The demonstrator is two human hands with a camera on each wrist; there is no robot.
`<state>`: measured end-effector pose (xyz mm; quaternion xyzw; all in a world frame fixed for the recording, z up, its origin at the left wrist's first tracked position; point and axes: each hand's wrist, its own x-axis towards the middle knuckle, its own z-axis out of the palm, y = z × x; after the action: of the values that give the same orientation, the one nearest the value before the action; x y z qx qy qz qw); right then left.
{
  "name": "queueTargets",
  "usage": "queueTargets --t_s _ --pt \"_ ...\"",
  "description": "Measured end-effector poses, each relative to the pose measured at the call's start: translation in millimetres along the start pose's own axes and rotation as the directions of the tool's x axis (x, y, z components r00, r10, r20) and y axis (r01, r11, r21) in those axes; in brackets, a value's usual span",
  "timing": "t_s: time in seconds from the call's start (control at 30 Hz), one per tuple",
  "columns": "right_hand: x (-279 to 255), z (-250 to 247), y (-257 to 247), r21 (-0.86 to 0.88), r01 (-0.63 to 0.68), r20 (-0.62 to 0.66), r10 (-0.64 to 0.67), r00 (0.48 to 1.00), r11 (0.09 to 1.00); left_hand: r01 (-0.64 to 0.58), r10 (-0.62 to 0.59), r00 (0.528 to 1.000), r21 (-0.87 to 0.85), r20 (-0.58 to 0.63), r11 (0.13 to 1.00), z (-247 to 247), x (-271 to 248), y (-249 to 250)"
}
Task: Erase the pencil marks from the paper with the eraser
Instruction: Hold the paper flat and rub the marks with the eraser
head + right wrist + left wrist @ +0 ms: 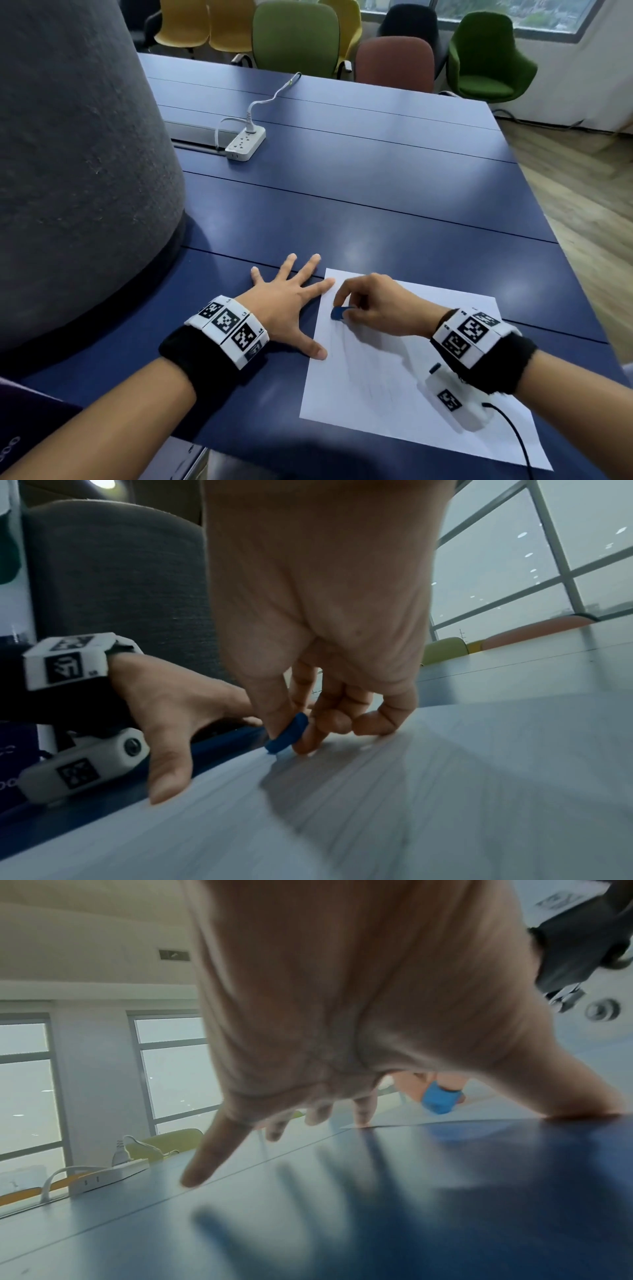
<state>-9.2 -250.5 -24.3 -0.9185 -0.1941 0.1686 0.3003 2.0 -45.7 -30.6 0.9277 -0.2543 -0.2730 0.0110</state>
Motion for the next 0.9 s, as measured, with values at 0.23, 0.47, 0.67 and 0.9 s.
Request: queueTargets --t_s 0.23,0.47,0.67,0.9 --pt "8 -5 14 0.066 -0.077 -0.112 0.084 0.990 0.995 -0.069 0.070 0.997 -0.003 0.017 0.998 9 -11 4" --pt "3 -8 8 -0.003 -0.063 -0.053 0.063 0.997 0.998 -0.068 0.068 0.997 -0.013 0.023 0.998 6 -13 5" --pt "2 -7 8 0.102 -0.067 -0.033 0.070 0.997 0.993 -0.074 0.073 0.997 0.019 0.010 0.997 6 -12 4" --pt "20 -11 12 0.112 -0.111 -0.157 0.128 0.979 0.988 -0.086 0.084 0.996 0.081 0.021 0.993 4 -11 0"
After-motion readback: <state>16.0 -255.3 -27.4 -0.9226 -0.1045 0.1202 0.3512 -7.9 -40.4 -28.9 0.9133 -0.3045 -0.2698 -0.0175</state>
